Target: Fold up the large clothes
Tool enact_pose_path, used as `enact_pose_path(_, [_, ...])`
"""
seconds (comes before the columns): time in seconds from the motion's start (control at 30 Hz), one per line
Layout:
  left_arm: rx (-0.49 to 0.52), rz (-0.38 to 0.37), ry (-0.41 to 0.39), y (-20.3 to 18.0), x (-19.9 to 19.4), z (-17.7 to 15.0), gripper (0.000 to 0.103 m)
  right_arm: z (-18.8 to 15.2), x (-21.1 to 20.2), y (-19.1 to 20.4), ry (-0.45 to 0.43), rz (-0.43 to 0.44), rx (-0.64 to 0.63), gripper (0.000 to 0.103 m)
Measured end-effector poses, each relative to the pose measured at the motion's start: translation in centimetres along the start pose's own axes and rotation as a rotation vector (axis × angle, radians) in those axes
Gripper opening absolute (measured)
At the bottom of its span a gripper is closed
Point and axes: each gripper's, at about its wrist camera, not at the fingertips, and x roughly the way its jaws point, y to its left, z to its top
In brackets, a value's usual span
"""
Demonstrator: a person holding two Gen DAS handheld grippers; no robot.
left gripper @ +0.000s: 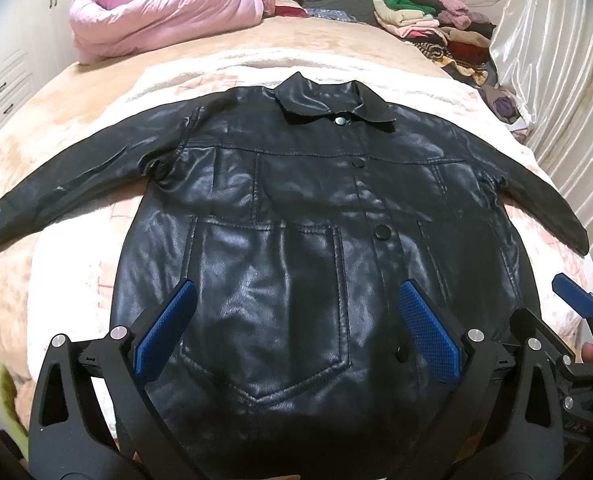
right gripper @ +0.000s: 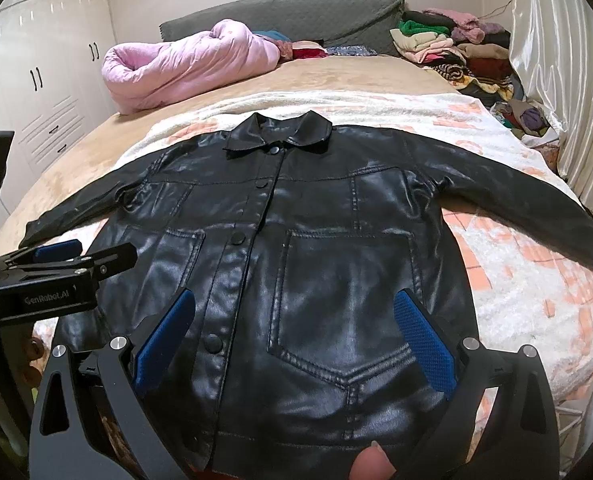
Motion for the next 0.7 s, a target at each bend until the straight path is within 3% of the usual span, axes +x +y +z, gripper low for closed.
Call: enact_pose_path(0.7, [-0.034, 0.014, -0.019, 1.1, 2.4, 7.4, 0.094, 10.0, 1.9, -2.2, -0.086, 0.023, 0.053, 0.099])
